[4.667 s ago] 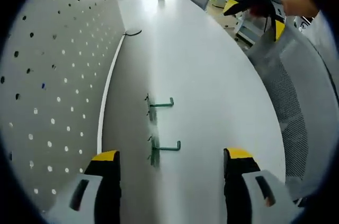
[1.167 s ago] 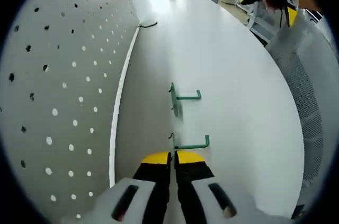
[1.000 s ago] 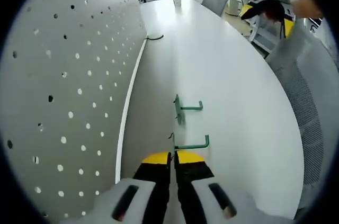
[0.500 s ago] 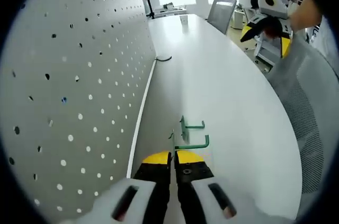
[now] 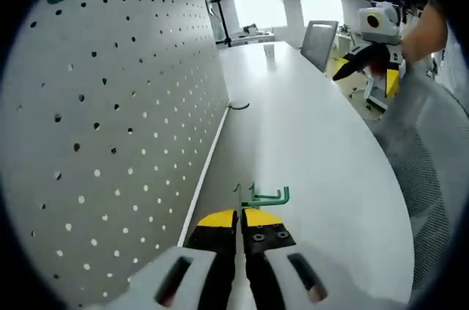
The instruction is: Insert the hook assembly into the mounting plate slot until the hook locks in place.
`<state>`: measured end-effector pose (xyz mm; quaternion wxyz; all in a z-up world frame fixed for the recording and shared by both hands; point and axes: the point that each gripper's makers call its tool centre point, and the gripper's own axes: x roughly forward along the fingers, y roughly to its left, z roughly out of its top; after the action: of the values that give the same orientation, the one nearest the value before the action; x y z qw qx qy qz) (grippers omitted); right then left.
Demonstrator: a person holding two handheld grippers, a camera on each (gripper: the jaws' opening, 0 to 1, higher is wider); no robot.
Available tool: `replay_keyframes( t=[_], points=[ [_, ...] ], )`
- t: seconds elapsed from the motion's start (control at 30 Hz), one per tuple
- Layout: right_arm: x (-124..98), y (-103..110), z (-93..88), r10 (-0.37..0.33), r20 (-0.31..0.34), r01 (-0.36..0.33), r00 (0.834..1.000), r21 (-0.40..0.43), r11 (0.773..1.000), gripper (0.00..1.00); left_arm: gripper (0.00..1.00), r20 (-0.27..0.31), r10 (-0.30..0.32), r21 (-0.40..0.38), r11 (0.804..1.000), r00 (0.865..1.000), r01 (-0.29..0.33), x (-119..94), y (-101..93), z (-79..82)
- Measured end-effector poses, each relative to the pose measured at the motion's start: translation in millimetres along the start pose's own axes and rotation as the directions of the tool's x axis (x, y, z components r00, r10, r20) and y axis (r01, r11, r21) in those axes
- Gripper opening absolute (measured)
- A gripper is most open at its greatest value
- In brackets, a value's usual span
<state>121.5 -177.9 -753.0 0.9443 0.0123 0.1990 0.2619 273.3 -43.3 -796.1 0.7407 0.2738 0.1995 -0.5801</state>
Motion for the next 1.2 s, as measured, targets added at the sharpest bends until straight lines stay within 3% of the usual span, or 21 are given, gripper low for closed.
replay_keyframes(
  t=[0.37,0.63,1.0,1.2],
  points=[
    [1.6,4.2,3.8,0.010,0.015,-0.010,1.000,-0.005,1.000,0.56,0.02,0.057,0.055,-0.051,0.997,0.997,-0.052,-16.8,-9.9,2.3],
    [1.9,6.9,7.7,0.018,0.026,-0.018,0.999,-0.008,1.000,0.56,0.02,0.105,0.110,-0.089,0.991,0.988,-0.100,-31.4,-10.9,12.6],
    [-0.3,7.1,16.6,0.022,0.049,-0.021,0.999,-0.010,1.000,0.57,0.02,0.170,0.183,-0.148,0.976,0.968,-0.158,-50.7,-17.6,23.5],
    [-0.7,7.6,16.7,0.024,0.050,-0.024,0.998,-0.012,1.000,0.57,0.02,0.207,0.235,-0.195,0.961,0.950,-0.195,-63.1,-20.3,29.0]
  ],
)
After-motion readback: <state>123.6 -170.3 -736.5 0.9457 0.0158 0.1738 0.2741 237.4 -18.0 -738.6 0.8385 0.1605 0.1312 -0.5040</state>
